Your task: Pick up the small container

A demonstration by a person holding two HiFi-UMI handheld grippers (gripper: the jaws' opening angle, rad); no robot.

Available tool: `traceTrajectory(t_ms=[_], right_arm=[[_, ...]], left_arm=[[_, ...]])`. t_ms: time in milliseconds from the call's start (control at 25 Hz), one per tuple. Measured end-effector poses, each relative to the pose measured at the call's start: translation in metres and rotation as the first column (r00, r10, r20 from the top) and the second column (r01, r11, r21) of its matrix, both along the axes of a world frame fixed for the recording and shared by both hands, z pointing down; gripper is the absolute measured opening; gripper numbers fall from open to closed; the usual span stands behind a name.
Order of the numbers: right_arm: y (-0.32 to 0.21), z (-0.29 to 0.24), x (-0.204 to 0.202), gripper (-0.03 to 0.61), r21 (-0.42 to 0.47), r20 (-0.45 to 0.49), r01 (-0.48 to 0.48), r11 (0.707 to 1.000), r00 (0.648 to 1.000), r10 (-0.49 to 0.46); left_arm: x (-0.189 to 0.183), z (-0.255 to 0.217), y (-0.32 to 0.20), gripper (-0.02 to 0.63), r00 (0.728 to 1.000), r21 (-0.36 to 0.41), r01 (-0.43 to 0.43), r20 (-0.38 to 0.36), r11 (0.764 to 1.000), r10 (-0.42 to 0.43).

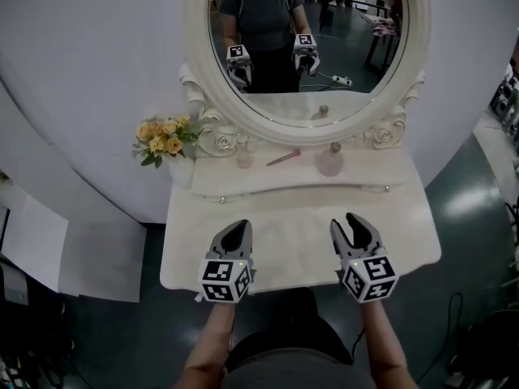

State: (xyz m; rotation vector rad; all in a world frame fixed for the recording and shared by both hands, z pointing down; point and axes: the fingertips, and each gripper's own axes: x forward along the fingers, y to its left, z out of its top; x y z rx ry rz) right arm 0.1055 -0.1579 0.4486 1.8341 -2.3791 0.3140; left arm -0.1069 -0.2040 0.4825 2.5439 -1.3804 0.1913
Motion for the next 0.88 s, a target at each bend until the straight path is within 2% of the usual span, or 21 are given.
traceTrajectory(t_ms=[880], right_arm=[[-0.135,0.007,0.049,0.228,-0.030,-0.034,0.045,0.999,0.998,-0.046]], left_arm=[[0.028,0.010,-0.089,0.008,0.997,-0.043,0.072,-0.006,0.996,-0.073]])
